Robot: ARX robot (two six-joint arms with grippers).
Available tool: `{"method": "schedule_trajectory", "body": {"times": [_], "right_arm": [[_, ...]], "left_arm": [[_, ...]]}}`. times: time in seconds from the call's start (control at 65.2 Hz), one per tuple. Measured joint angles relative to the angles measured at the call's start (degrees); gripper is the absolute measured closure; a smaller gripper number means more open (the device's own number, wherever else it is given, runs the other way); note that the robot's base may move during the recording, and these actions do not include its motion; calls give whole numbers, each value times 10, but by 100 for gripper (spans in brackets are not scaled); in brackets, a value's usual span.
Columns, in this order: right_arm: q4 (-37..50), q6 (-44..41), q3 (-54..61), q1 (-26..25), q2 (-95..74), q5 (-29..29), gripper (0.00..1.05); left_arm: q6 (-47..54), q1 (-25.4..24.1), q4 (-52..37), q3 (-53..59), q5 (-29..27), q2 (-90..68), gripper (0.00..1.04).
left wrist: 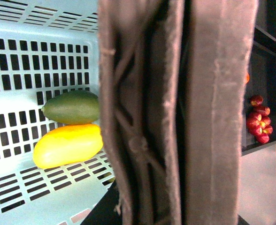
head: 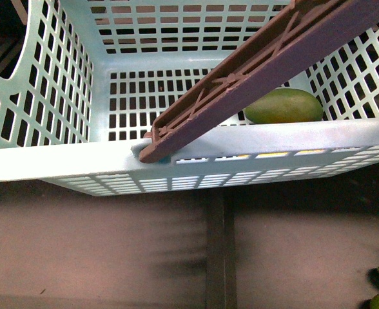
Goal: Pick mango and avocado into basket
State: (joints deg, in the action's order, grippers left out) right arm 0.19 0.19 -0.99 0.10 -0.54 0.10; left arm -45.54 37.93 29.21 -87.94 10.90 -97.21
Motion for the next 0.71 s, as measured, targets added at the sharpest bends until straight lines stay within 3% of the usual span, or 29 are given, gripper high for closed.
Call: {"method": "schedule_trajectory", "body": {"times": [0.184,0.276,0.705], "right_arm": [[-1,0,0,0,2,0,103],[-1,0,0,0,2,0,81],[-1,0,0,0,2,0,9]], "left_arm": [[0,0,0,0,0,0,91],[0,0,0,0,0,0,91],[0,0,0,0,1,0,91]]}}
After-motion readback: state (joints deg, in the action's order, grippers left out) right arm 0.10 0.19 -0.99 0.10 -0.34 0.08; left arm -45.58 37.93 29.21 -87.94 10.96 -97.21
